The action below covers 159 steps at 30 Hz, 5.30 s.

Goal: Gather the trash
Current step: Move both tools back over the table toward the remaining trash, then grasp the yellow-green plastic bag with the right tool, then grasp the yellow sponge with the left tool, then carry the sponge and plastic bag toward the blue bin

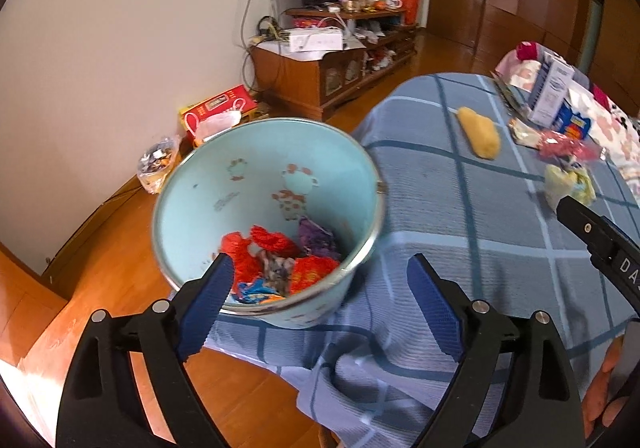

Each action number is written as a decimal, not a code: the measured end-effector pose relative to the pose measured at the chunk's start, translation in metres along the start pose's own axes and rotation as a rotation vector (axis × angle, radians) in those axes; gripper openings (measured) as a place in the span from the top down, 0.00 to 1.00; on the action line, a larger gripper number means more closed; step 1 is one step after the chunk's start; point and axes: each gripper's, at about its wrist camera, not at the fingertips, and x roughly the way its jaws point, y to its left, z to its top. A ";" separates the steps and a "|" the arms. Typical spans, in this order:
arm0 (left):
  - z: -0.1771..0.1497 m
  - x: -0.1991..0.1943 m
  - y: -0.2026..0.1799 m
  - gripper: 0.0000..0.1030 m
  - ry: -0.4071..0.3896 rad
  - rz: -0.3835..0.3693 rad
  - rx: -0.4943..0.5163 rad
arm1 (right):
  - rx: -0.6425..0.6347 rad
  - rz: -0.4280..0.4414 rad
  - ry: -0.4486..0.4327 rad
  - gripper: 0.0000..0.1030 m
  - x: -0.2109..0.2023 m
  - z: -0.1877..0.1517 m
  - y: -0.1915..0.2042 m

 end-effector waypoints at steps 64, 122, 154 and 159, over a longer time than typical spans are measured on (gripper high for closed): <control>0.041 0.045 -0.097 0.10 0.028 -0.042 0.126 | 0.049 -0.513 -0.124 0.79 0.022 0.066 -0.173; 0.014 -0.004 -0.098 0.73 -0.037 -0.153 0.138 | -0.170 -0.266 -0.217 0.78 -0.042 0.000 -0.055; -0.010 -0.044 -0.059 0.73 -0.083 -0.134 0.120 | -0.277 -0.159 -0.230 0.77 -0.077 -0.029 -0.008; -0.010 -0.046 -0.052 0.73 -0.089 -0.123 0.111 | -0.288 -0.144 -0.229 0.77 -0.077 -0.029 -0.002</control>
